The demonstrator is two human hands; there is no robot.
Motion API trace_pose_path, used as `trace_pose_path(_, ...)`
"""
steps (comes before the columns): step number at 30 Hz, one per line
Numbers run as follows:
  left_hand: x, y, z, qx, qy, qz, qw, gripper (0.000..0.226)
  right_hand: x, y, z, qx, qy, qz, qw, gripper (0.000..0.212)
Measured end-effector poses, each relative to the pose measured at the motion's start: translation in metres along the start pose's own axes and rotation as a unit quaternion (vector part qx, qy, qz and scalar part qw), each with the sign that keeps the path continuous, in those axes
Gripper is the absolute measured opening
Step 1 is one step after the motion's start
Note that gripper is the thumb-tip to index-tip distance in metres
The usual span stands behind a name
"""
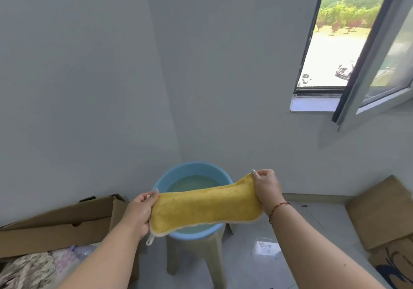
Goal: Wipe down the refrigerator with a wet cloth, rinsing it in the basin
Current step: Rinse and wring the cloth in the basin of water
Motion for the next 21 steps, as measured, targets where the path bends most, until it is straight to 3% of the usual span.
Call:
trace_pose_path(6, -0.015, -0.101, -0.039, 0.026, -0.064, 0.017, 0.997, 0.038, 0.001, -0.092, -0.066, 0.074, 0.129, 0.034, 0.988, 0.045)
trace_pose_path(10, -0.003, -0.171, -0.046, -0.021, -0.288, -0.007, 0.957, 0.034, -0.016, -0.140, -0.120, 0.136, 0.224, 0.032, 0.964, 0.040)
trace_pose_path(12, 0.003, -0.196, -0.049, -0.019, -0.420, -0.024, 0.907, 0.045, -0.033, -0.158, -0.148, 0.170, 0.287, 0.031, 0.942, 0.042)
trace_pose_path(15, 0.020, -0.213, -0.049, 0.023, -0.633, -0.022, 0.773, 0.071, -0.058, -0.172, -0.174, 0.176, 0.416, 0.065, 0.890, 0.046)
trace_pose_path(16, 0.028, -0.218, -0.047, 0.039, -0.667, -0.004, 0.744, 0.073, -0.067, -0.175, -0.184, 0.183, 0.443, 0.071, 0.875, 0.045)
trace_pose_path(21, 0.078, -0.246, -0.043, 0.121, -0.738, 0.031, 0.663, 0.075, -0.109, -0.177, -0.229, 0.257, 0.508, 0.082, 0.818, 0.052)
Point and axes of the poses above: each hand's wrist, its own y-axis away from the middle knuckle, its own z-axis out of the back of the hand, x = y × z, the point moved 5 cm from there along -y, towards the middle knuckle, and after that the axes turned 2 degrees about -x, right-handed, at the moved point
